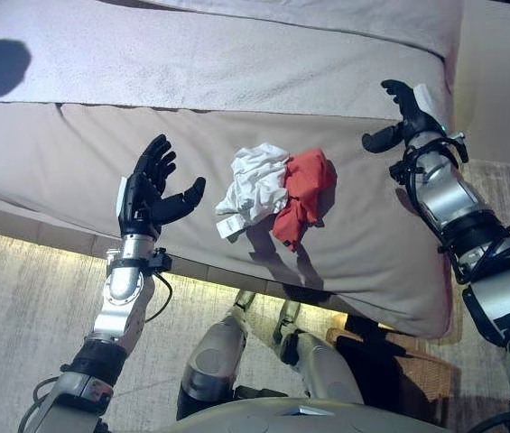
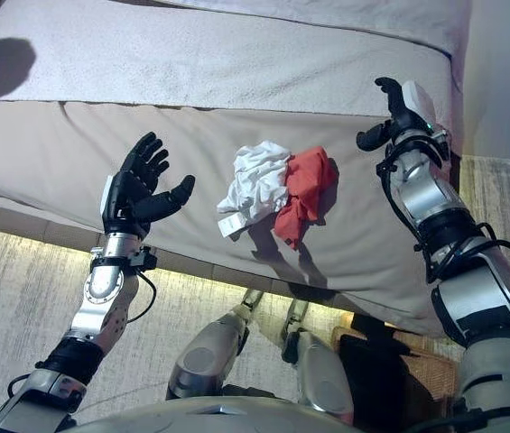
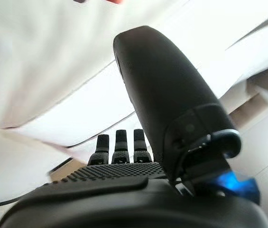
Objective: Pick up the clothes from the bed and place them into the basket
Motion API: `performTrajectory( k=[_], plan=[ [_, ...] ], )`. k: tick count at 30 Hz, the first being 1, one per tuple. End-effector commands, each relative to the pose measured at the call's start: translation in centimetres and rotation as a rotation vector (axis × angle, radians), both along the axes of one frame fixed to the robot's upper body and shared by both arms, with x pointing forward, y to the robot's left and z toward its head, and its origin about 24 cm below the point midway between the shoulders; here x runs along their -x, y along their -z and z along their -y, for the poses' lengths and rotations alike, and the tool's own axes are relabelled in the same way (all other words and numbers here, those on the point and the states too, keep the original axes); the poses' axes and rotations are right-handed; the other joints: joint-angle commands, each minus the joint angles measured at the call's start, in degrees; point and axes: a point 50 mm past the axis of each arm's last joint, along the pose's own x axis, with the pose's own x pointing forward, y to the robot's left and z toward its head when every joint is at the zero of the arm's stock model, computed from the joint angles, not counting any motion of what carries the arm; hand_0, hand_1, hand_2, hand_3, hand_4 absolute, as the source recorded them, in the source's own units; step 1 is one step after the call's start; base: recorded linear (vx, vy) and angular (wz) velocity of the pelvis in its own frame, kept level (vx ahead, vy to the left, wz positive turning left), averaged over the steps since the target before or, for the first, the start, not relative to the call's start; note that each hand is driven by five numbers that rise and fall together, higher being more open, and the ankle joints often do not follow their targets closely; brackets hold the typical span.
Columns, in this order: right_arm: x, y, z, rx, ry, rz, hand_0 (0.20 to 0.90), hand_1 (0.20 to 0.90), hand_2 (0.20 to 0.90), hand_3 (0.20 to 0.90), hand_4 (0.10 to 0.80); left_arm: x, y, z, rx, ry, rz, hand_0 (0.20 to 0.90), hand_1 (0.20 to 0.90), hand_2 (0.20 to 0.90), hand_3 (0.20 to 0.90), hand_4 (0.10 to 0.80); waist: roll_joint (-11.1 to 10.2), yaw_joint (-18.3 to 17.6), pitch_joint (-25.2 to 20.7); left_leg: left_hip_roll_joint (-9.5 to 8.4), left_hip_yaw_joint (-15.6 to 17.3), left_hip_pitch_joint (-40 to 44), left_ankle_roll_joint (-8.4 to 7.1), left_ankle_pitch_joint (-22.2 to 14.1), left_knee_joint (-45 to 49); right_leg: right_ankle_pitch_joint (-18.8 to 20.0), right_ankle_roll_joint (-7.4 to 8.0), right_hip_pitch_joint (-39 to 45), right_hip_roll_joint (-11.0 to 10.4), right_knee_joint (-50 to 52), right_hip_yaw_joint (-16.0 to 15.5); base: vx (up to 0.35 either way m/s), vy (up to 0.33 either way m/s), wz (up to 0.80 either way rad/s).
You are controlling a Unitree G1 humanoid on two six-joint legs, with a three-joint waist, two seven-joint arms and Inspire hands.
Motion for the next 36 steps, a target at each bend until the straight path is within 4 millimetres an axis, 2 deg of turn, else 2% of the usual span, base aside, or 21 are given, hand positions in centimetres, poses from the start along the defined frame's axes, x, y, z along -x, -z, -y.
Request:
performTrajectory(
  k=[1,4,8,10,11,16,23,27,36],
  plan=[
    [-1.0,-6.4,-2.4,0.079,-0.04,0.175,0.9,0.9,0.9,0.9,0.8,0.3,-4.4,0.6,0.004,0.079,0.275,0.9,0.9,0.9,0.9,0.8,-0.8,2.2,0.1,-0.79,2.9,-5.3,1.16,-3.4,6.7,-4.8,-0.52,0.3,-2.7,7.0,-0.5,-0.017,0.003,0.28],
    [-1.4,-7.3,-2.3,0.111,0.002,0.161,0.9,0.9,0.9,0.9,0.8,0.3,-5.0,1.1,0.005,0.103,0.307,0.9,0.9,0.9,0.9,0.8,0.1,3.1,2.5,-1.12,3.5,-8.1,1.01,-4.0,9.8,-6.5,-1.18,-2.3,-3.2,11.1,-1.6,-0.007,0.005,0.23],
    [-1.7,-7.4,-1.5,0.14,0.049,0.11,0.9,0.9,0.9,0.9,0.8,0.6,-5.6,1.6,0.004,0.124,0.328,0.9,0.9,0.9,0.9,0.8,1.6,3.9,5.5,-2.05,3.6,-12.2,1.44,-4.4,13.4,-8.3,-1.65,-6.9,-4.0,16.8,-2.5,0.005,-0.004,0.25],
    [-1.9,-6.8,-1.4,0.156,0.057,0.074,0.9,0.9,0.9,0.9,0.8,0.7,-5.5,1.7,0.002,0.124,0.328,0.9,0.9,0.9,0.9,0.8,2.1,4.4,5.5,-2.6,3.0,-14.3,1.66,-4.6,14.6,-9.0,-1.81,-9.3,-4.1,19.0,-2.5,0.077,-0.013,0.25],
    [-1.9,-6.4,-1.4,0.163,0.059,0.048,0.9,0.9,0.9,0.9,0.8,0.9,-5.4,1.7,0.002,0.121,0.325,0.9,0.9,0.9,0.9,0.8,2.1,4.6,5.5,-2.86,3.1,-14.6,1.9,-6.3,15.6,-10.7,-1.63,-9.9,-4.2,20.4,-2.0,0.124,-0.021,0.22],
    [-2.0,-4.7,-0.3,0.19,0.113,-0.053,0.9,0.9,0.9,0.9,0.8,1.2,-5.6,2.0,0.01,0.13,0.331,0.9,0.9,0.9,0.9,0.8,3.5,5.0,5.5,-3.96,3.7,-18.5,2.44,-6.8,17.8,-11.8,-1.96,-14.1,-4.8,24.1,-2.4,0.056,0.007,0.13],
    [-1.8,-2.3,1.1,0.176,0.17,-0.19,0.9,0.9,0.9,0.9,0.8,1.6,-5.7,2.1,0.008,0.134,0.332,0.9,0.9,0.9,0.9,0.8,4.6,5.2,5.5,-4.36,4.3,-23.0,2.98,-7.0,19.5,-11.8,-1.72,-19.3,-5.3,26.6,-2.7,0.018,-0.009,0.03],
    [-1.4,-0.7,2.7,0.187,0.244,-0.296,0.9,0.9,0.9,0.9,0.8,1.7,-6.0,2.3,0.008,0.127,0.343,0.9,0.9,0.9,0.9,0.8,5.1,5.0,5.5,-4.14,4.8,-24.8,3.1,-7.2,20.0,-11.8,-1.67,-21.2,-5.2,27.2,-2.4,0.01,-0.002,-0.04],
    [-0.6,-1.5,5.2,0.265,0.371,-0.398,0.9,0.9,0.9,0.9,0.8,2.1,-6.4,2.7,0.025,0.127,0.357,0.9,0.9,0.9,0.9,0.8,7.2,5.3,5.5,-4.68,6.5,-30.2,3.21,-8.1,24.0,-12.6,-1.96,-26.8,-5.5,31.1,-1.9,-0.016,0.002,-0.05]
  ],
)
